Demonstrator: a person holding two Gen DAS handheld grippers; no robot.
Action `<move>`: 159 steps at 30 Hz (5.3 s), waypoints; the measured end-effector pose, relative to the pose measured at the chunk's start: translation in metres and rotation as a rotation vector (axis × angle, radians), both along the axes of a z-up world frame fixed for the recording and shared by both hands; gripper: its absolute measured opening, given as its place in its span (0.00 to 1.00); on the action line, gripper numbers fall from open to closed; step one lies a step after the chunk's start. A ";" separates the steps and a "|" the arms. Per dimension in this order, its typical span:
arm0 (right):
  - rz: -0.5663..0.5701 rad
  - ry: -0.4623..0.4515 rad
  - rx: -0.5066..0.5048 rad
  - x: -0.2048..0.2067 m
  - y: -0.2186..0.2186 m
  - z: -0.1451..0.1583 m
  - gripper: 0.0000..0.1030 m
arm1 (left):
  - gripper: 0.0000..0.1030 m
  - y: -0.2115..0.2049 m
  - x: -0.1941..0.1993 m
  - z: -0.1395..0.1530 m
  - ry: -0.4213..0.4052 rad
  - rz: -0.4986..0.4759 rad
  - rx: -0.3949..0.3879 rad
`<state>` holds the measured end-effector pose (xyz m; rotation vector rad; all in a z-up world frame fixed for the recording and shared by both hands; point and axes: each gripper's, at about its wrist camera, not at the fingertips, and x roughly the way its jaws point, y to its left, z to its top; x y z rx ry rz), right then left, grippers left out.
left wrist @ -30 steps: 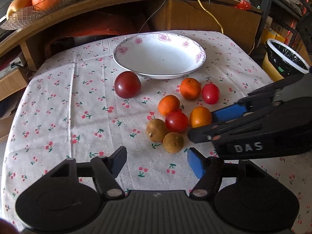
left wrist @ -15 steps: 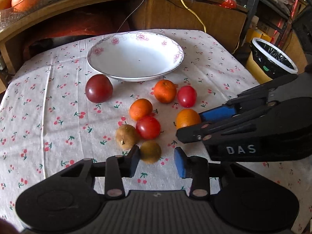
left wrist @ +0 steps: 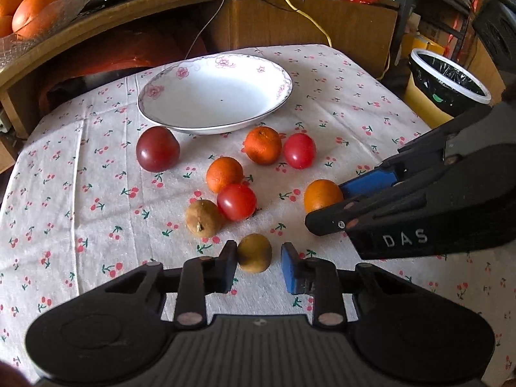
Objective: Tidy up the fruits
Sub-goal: 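Grasp the brown kiwi with the left tool while the right tool grasps an orange, then carry kiwi and orange into the white bowl and open both tools, then grasp the large dark red tomato with the left tool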
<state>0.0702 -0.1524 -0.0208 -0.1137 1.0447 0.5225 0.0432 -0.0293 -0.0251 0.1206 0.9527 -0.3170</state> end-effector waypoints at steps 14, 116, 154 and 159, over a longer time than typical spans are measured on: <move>-0.002 0.003 0.025 0.001 -0.004 0.000 0.29 | 0.35 -0.002 -0.001 0.000 -0.009 -0.003 0.005; -0.098 -0.078 0.062 0.114 0.002 0.010 0.30 | 0.29 0.015 0.134 0.015 -0.039 0.147 -0.005; -0.041 -0.135 0.044 0.090 0.004 0.028 0.39 | 0.38 0.029 0.108 0.034 -0.096 0.107 0.003; -0.002 -0.133 0.035 0.081 0.010 0.029 0.41 | 0.40 0.038 0.097 0.039 -0.108 0.093 -0.006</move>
